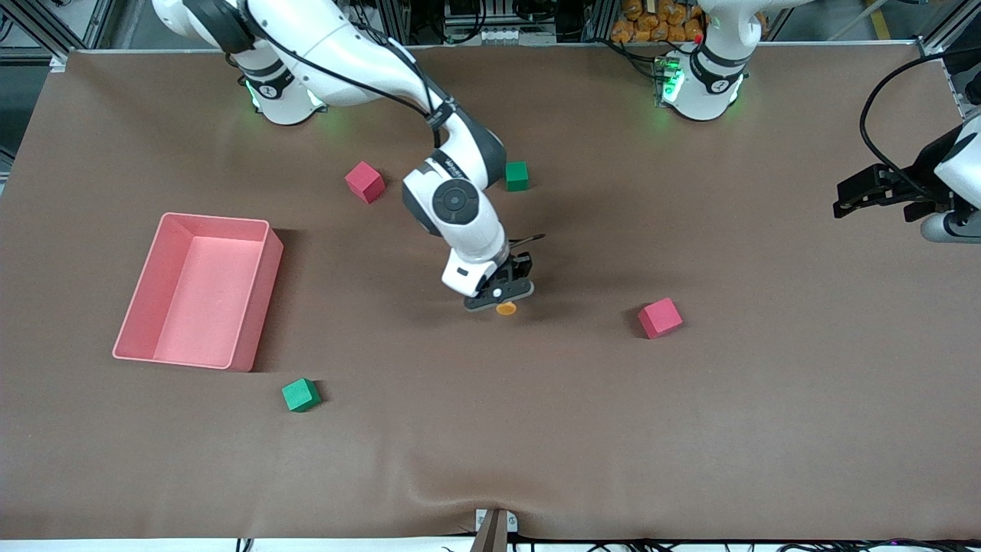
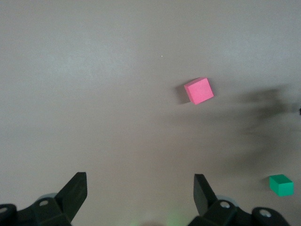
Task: Place and upright button with both arms
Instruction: 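Lift the button out of the tray and carry it to mid-table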
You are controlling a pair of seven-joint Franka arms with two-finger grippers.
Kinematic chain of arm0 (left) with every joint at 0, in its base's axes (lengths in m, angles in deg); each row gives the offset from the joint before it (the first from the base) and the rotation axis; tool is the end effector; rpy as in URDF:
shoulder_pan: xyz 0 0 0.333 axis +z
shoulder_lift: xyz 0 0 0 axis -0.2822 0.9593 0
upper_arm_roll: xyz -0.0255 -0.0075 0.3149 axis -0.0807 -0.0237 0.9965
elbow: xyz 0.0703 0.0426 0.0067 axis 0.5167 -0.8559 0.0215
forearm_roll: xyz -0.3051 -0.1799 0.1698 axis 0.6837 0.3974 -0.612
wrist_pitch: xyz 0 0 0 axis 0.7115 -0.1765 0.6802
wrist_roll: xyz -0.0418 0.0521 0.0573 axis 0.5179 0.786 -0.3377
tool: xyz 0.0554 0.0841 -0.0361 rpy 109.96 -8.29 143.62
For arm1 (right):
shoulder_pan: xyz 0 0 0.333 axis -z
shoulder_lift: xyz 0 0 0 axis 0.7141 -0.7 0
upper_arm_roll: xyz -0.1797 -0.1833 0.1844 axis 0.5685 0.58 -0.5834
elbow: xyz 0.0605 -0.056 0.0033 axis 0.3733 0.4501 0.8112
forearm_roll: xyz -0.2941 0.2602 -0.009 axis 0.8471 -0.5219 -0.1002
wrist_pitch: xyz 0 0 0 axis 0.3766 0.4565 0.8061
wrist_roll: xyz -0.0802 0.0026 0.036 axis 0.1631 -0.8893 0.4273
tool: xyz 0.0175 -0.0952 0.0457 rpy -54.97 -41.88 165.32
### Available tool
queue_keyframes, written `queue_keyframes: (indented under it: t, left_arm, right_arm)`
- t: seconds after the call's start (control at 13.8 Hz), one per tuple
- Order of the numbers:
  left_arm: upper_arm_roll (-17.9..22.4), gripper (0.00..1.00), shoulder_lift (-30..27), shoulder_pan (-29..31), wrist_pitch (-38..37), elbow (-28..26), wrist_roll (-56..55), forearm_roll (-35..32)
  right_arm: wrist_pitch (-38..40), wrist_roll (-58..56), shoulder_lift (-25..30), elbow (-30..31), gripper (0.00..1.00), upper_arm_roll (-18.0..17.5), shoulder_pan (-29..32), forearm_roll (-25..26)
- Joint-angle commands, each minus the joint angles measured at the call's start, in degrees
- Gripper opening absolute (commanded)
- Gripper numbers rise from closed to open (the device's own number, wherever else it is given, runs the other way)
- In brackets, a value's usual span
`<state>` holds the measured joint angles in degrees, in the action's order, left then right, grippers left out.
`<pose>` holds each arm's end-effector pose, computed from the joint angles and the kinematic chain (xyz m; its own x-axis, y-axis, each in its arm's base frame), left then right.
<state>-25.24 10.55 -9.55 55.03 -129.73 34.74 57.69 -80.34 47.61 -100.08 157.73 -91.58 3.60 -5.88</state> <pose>0.5740 -0.0304 0.6245 0.9962 -0.0601 -0.0623 -0.0592 -0.9981 0.0165 0.5211 0.5305 0.2372 0.9714 0.2270 0.0703 0.2366 -0.9517 -0.1957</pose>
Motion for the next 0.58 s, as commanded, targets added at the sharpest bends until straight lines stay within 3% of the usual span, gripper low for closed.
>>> queue_keyframes:
  t: [0.0, 0.29, 0.36, 0.51]
  left_arm:
    - [-0.3, 1.00, -0.4, -0.1, 0.4, -0.1, -0.5, -0.4]
    - [-0.3, 1.00, 0.3, 0.1, 0.4, -0.1, -0.6, -0.2]
    - [-0.3, 1.00, 0.3, 0.1, 0.4, -0.3, -0.6, -0.2]
    - [-0.3, 1.00, 0.6, 0.0, 0.8, -0.2, -0.6, -0.1]
  right_arm:
    - [0.0, 2.7, -4.6, -5.5, 0.00, 0.8, -2.5, -0.8]
    - [0.3, 3.4, -5.3, -5.3, 0.00, 0.8, -4.1, -0.7]
    - [0.2, 3.5, -5.5, -5.3, 0.06, 0.8, -4.3, -0.7]
    - [0.0, 3.6, -6.0, -5.3, 0.33, 1.0, -4.6, -0.2]
